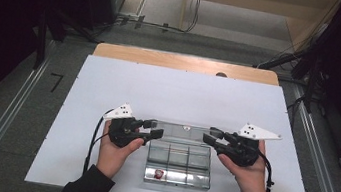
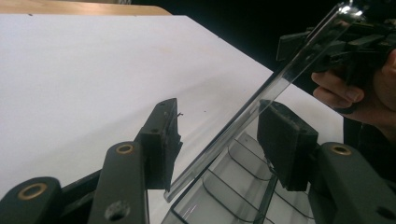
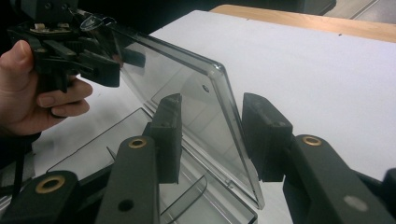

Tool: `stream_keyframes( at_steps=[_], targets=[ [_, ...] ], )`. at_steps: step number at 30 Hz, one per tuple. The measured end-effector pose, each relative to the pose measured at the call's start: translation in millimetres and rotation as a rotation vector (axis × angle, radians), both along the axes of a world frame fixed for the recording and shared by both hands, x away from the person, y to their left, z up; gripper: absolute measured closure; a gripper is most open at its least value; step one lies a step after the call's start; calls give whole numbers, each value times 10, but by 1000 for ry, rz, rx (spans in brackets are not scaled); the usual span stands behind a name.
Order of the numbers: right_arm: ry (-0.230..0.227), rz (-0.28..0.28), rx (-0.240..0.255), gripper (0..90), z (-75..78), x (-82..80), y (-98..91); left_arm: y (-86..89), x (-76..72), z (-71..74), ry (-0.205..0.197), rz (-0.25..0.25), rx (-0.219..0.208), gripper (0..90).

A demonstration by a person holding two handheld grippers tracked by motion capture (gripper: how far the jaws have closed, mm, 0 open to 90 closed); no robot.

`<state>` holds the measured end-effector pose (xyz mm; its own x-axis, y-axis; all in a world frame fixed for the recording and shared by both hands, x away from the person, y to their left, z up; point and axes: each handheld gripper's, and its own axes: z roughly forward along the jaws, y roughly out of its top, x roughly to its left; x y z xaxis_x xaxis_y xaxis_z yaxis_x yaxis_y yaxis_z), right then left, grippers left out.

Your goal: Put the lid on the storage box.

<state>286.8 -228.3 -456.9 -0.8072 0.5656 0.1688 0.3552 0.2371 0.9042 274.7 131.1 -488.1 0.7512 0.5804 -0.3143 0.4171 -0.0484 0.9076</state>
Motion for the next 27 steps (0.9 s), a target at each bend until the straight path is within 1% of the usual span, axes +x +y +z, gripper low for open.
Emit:
stream_keyframes(
  at_steps=[3,7,9,11,14,15,16,19,22,24,27],
  targets=[
    [2,1,0,574,-3,-11,-2,50,-24,-8,5,17,2,479],
    [-1,2,-2,573,-11,-25,-5,126,-73,-20,13,32,-9,484],
    [-3,3,-5,573,-17,-29,-7,156,-109,-25,9,48,7,508],
    [-1,3,-5,573,-18,-37,-8,179,-146,-33,7,50,17,527],
    [-1,4,-9,570,-17,-50,-8,202,-199,-44,4,60,33,580],
    [-2,4,-10,569,-19,-56,-9,204,-214,-51,3,62,34,598],
    [-3,4,-11,567,-20,-61,-8,206,-227,-55,2,66,47,605],
    [-1,6,-12,563,-20,-75,-9,197,-269,-70,0,86,64,663],
    [-1,7,-10,558,-24,-87,-10,193,-302,-79,1,84,78,710],
    [-1,8,-12,555,-25,-97,-12,182,-322,-85,-3,74,83,745],
    [-1,10,-15,550,-26,-114,-11,165,-341,-88,5,51,71,774]
  ],
)
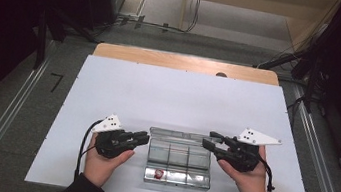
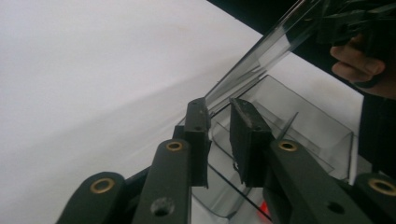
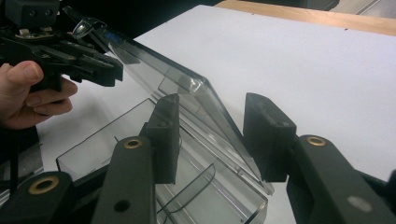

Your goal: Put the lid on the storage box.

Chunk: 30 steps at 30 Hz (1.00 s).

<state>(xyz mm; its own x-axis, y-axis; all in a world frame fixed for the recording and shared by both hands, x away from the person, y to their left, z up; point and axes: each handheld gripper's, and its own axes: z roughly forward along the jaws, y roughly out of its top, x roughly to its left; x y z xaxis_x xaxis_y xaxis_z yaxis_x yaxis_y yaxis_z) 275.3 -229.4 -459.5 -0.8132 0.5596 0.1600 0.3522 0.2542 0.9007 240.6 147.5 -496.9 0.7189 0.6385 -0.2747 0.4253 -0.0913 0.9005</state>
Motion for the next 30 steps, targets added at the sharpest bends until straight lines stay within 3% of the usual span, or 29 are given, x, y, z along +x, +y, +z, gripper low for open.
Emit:
stream_keyframes(
  at_steps=[7,22,30],
  targets=[
    [-1,4,-4,540,-10,-37,-4,-45,-19,-5,3,-51,-17,890],
    [5,17,-8,518,-53,-102,-45,-70,-28,6,1,-67,-18,898],
    [16,16,-13,452,-83,-113,-117,-69,-26,6,1,-68,-22,897]
  ],
)
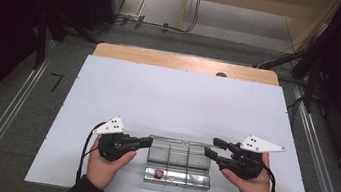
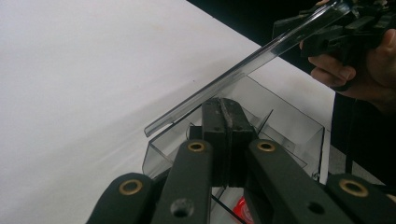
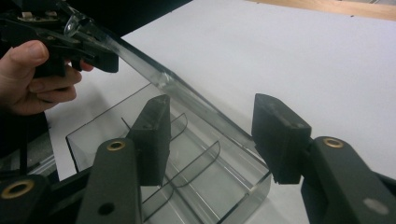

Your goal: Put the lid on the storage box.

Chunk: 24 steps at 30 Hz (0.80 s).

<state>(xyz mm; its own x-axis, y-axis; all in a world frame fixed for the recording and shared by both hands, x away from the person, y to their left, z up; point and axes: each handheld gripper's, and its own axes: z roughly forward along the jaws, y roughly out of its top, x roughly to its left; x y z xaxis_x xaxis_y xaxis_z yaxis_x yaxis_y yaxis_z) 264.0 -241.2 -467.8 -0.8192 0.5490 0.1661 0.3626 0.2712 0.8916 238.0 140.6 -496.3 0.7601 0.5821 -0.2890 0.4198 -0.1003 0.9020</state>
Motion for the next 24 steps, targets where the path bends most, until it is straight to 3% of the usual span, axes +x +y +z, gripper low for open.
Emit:
stream_keyframes(
  at_steps=[15,19,24],
  targets=[
    [36,-39,-23,463,-137,2,-175,20,5,-2,-1,3,-3,896],
    [55,-40,-21,531,-176,-1,-209,22,6,-3,0,2,-4,897],
    [95,-29,-4,703,-211,0,-236,18,8,-5,0,0,-3,896]
  ],
)
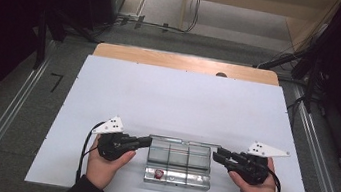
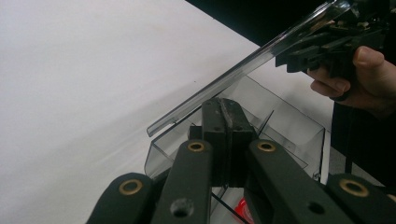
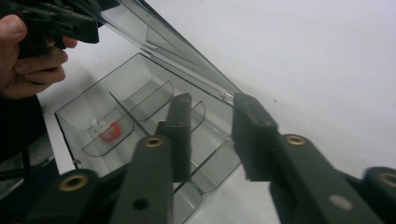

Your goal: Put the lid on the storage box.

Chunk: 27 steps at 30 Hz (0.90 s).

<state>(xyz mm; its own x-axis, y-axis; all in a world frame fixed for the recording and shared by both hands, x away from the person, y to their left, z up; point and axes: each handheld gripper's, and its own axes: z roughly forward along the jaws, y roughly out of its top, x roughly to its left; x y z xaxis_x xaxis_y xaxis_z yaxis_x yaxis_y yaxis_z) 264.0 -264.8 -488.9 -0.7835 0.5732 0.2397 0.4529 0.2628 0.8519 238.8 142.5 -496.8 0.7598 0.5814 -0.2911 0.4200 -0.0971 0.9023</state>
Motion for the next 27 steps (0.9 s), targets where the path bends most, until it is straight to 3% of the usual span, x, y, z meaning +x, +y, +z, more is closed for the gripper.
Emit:
stream_keyframes(
  at_steps=[9,27],
  targets=[
    [25,27,13,872,-21,2,10,0,-7,-7,-1,-13,-1,897],
    [-5,64,43,881,14,-60,23,9,-60,-19,-2,-49,-11,897]
  ],
)
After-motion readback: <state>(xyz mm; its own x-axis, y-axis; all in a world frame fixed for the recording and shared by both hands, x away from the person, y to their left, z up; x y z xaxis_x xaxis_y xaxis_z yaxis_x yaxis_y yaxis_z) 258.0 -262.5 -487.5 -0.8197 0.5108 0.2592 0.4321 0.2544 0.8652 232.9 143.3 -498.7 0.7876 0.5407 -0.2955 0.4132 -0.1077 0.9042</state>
